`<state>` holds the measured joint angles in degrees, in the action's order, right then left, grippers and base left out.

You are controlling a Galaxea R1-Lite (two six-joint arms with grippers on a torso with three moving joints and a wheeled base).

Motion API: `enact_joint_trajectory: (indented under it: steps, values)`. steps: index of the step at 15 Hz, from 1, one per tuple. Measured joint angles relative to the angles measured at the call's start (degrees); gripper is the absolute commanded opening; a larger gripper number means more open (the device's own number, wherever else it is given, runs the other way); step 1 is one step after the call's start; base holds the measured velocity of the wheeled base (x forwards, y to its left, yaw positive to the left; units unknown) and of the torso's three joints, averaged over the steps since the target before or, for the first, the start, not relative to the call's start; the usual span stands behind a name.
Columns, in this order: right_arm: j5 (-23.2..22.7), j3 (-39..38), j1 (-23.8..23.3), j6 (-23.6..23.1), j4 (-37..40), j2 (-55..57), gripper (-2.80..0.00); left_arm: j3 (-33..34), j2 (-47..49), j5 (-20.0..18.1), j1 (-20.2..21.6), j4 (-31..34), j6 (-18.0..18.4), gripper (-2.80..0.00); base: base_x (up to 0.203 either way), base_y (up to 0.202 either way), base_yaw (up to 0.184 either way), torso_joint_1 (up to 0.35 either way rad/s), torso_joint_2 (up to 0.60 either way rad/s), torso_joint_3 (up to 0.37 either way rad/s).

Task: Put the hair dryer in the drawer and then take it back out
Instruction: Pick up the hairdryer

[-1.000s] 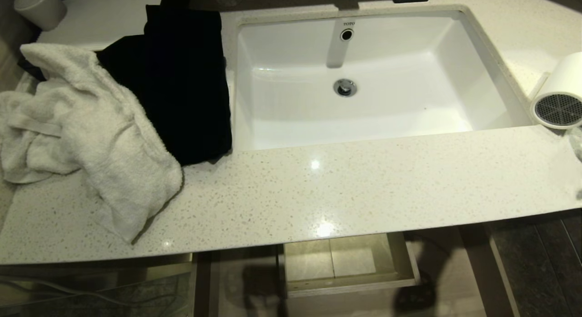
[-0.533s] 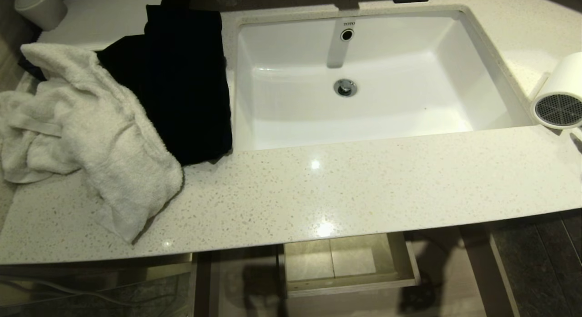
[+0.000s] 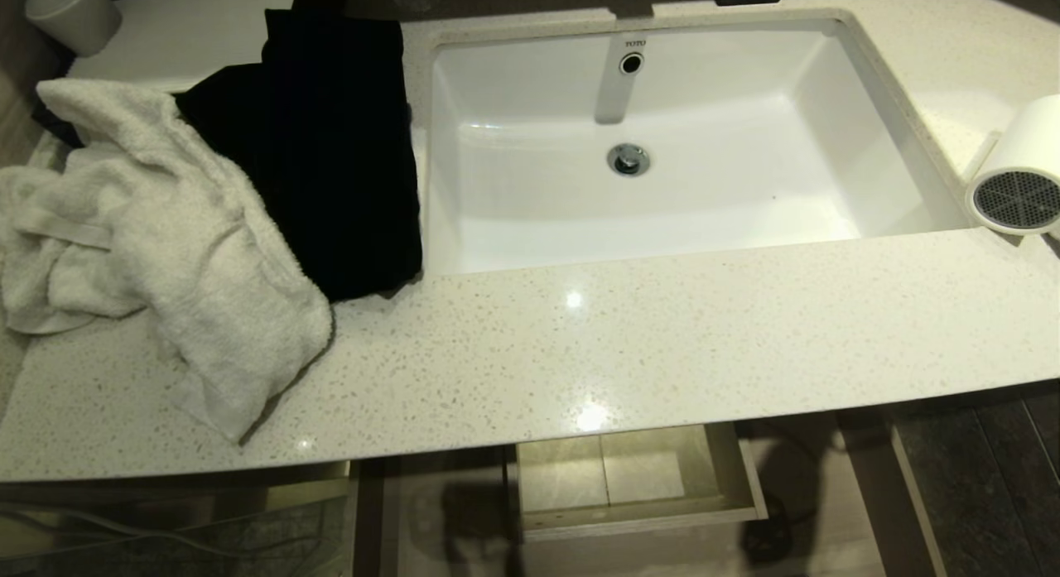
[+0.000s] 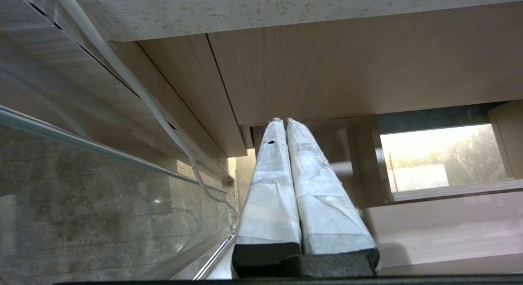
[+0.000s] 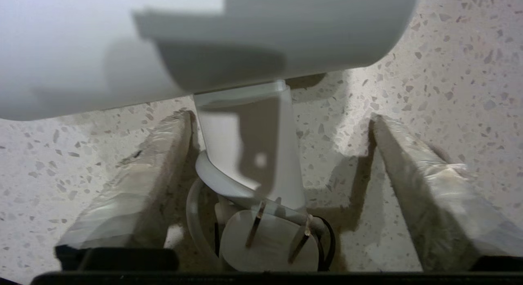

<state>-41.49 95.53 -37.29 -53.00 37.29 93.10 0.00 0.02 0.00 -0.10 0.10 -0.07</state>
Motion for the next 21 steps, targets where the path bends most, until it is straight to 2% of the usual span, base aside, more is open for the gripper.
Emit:
enact_joint_trajectory:
  steps: [3, 14, 21]
  values:
    - [-2.6, -0.2, 0.0, -0.1, 1.2, 0.8, -2.80, 0.0, 0.0, 0.0, 0.0, 0.0, 0.0, -2.80, 0.000, 0.000, 0.000, 0.000, 0.00, 0.000]
    - [-2.2, -0.5, 0.3, 0.3, 5.3, -4.6, -2.80, 0.0, 0.0, 0.0, 0.0, 0.0, 0.0, -2.80, 0.000, 0.000, 0.000, 0.000, 0.00, 0.000]
    - [-2.3, -6.9, 0.3, 0.0, 6.8, -13.3, -2.80, 0.0, 0.0, 0.0, 0.0, 0.0, 0.0, -2.80, 0.000, 0.000, 0.000, -0.027, 0.03, -0.007]
